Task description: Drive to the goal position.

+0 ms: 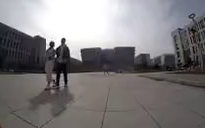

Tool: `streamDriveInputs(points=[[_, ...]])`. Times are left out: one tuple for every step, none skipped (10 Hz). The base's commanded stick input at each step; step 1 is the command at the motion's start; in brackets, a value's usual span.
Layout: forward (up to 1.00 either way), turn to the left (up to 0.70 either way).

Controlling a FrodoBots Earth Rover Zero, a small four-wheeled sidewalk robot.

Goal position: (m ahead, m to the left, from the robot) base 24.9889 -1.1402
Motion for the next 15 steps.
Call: streamDriveInputs(points=[[1.0,0.0],[1.0,0.0],[1.0,0.0],[1.0,0.0],[1.0,0.0],[1.0,0.0],[1.0,0.09],[1.0,0.4],[1.0,0.4],[1.0,0.4],[1.0,0.39],[1.0,0.26],[1.0,0.08],[1.0,0.0],[1.0,0.0]])
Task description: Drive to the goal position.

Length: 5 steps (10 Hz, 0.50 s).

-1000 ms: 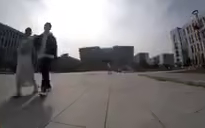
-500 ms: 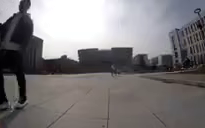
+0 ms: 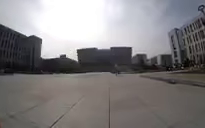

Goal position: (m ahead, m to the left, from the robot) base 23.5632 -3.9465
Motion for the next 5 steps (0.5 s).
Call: streamDriveInputs(points=[[1.0,0.0],[1.0,0.0],[1.0,0.0],[1.0,0.0],[1.0,0.0]])
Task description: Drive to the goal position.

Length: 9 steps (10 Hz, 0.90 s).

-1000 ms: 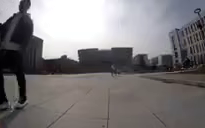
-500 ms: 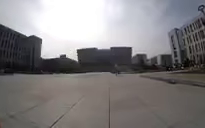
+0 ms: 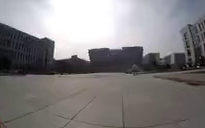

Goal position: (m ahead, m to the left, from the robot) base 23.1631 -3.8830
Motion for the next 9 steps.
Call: streamDriveInputs(points=[[1.0,0.0],[1.0,0.0],[1.0,0.0],[1.0,0.0],[1.0,0.0],[1.0,0.0],[1.0,0.0],[1.0,0.0],[1.0,0.0]])
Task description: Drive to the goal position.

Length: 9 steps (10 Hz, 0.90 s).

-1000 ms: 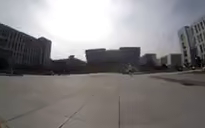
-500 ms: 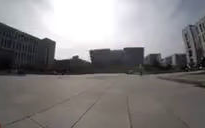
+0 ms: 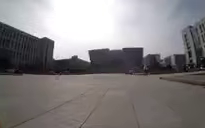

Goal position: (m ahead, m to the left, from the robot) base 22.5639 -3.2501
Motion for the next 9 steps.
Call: streamDriveInputs(points=[[1.0,0.0],[1.0,0.0],[1.0,0.0],[1.0,0.0],[1.0,0.0],[1.0,0.0],[1.0,0.0],[1.0,0.0],[1.0,0.0]])
